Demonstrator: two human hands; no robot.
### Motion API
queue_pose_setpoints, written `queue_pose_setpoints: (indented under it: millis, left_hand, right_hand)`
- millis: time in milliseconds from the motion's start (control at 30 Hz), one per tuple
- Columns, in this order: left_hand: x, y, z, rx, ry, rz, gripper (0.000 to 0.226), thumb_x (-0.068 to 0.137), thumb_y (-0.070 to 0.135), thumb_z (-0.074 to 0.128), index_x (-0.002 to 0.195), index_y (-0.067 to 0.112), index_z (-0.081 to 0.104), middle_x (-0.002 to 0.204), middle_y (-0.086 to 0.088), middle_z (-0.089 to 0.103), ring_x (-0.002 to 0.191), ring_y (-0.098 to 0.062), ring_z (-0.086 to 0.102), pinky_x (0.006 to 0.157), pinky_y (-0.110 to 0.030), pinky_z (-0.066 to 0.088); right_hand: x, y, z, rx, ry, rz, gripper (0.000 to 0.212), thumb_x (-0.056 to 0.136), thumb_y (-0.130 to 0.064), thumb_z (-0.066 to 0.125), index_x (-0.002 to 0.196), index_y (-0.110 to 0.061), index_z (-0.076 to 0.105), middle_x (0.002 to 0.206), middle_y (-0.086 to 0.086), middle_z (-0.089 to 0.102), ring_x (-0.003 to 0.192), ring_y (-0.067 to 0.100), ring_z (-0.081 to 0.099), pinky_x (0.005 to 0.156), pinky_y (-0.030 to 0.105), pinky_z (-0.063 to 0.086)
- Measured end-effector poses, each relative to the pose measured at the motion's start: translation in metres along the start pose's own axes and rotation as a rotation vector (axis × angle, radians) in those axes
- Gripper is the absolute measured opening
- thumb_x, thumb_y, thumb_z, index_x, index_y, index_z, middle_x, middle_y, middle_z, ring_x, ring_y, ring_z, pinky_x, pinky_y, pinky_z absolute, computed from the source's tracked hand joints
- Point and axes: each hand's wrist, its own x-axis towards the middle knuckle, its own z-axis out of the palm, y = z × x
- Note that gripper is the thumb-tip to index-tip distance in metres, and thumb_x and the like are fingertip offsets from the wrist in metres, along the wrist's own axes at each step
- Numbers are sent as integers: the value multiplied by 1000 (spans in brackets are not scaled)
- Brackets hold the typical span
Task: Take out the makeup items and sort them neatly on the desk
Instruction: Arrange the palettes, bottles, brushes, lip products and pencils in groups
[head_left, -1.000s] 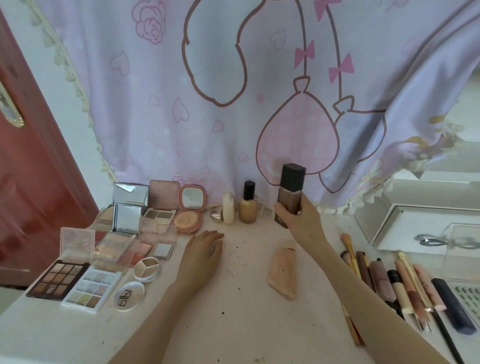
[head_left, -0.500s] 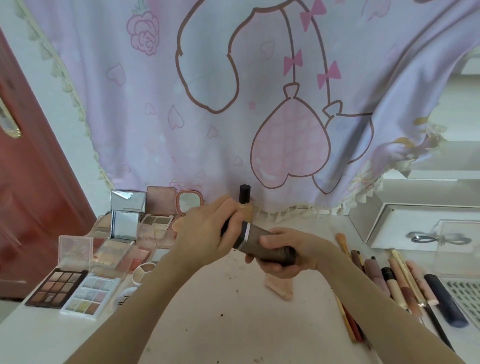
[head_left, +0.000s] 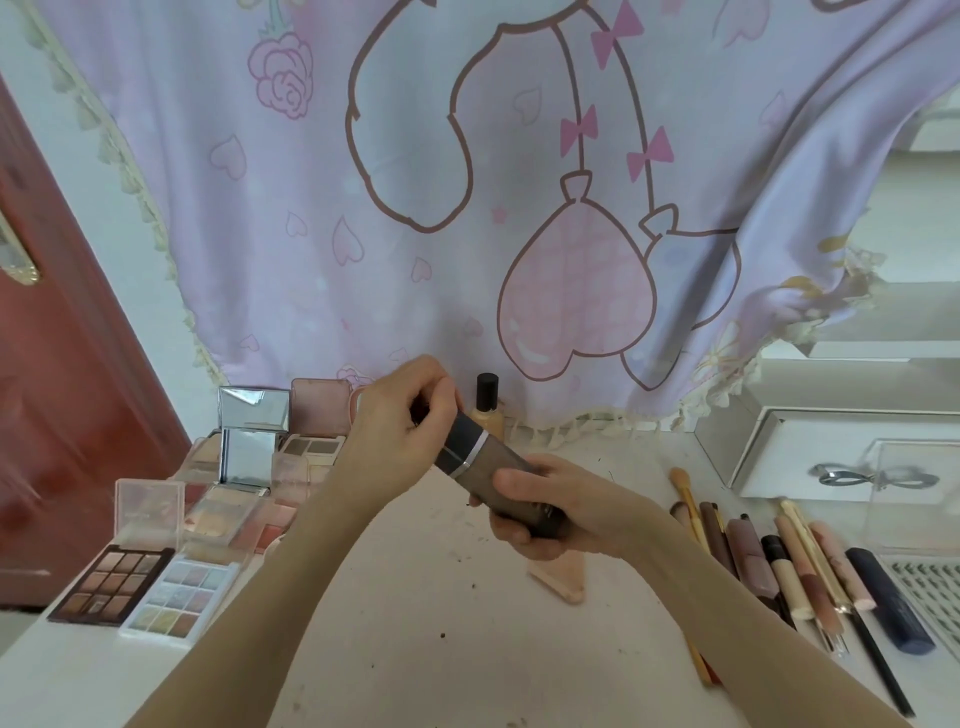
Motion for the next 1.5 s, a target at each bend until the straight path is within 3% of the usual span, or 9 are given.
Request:
queue_pose_setpoints:
  millis: [200,400,600,733,900,1033,1233,1367,1500]
  left_hand:
    - [-7,-2,21,-146,-117,-227,9,88,31,56,82,37,54,77,9,62,72,2,58,62,-13,50]
    - [-3,-5,19,34,-203,-239,12,83,46,57,72,42,52,60,11,54,58,7,50,56,-12,41]
    - [1,-6,18,-37,-225,-251,24,67,63,47,74,41,54,62,12,55,58,7,49,52,-10,40]
    - [7,-7,19,-68,-246,-250,30,64,67,46,77,42,56,63,9,56,58,4,49,53,-13,40]
    - [14,-11,24,-84,-279,-291,2,84,41,58,83,40,56,71,15,59,64,4,53,59,-7,42]
    - [16,-11,35,-90,-271,-341,8,86,39,57,90,33,57,80,15,62,76,-2,56,63,-11,42]
    - [26,-17,26,-223,100,-421,8,86,34,61,87,27,63,83,1,64,66,-9,53,63,-24,44]
    - [-1,-23,66,-143,-3,-527,19,82,28,68,94,22,55,82,16,59,71,7,56,60,-5,41]
    - [-25,-37,108,-120,-19,-650,23,79,24,70,88,21,49,84,10,57,77,-1,54,58,-11,39]
  right_hand:
    - [1,2,9,-50,188,-37,24,90,-33,53,106,-16,51,84,8,67,65,24,64,60,30,53]
    - [7,13,18,-309,454,-178,10,97,-20,46,97,-11,49,64,0,57,46,15,50,48,26,46]
    - [10,12,18,-333,464,-285,21,97,-19,45,93,-39,51,62,2,55,44,16,49,43,23,44]
    - [10,12,10,-345,457,-277,8,95,-23,46,99,-28,50,59,-3,57,41,13,49,42,22,43]
    - [9,8,-2,-409,468,-154,26,83,-26,67,101,-22,49,53,-7,58,41,9,50,44,21,44]
    - [7,8,-15,-463,509,-55,40,73,-27,77,101,-15,51,51,-8,58,41,8,51,45,20,45]
    - [-15,19,-48,-450,703,52,28,75,-31,75,89,-21,53,67,-5,64,53,6,60,54,18,49]
    - [-12,23,-79,-375,925,47,22,88,-25,61,106,-16,53,94,2,61,83,14,60,72,25,49]
    - [7,32,-90,-323,995,27,16,90,-19,58,104,-19,50,95,0,58,90,17,57,77,27,45]
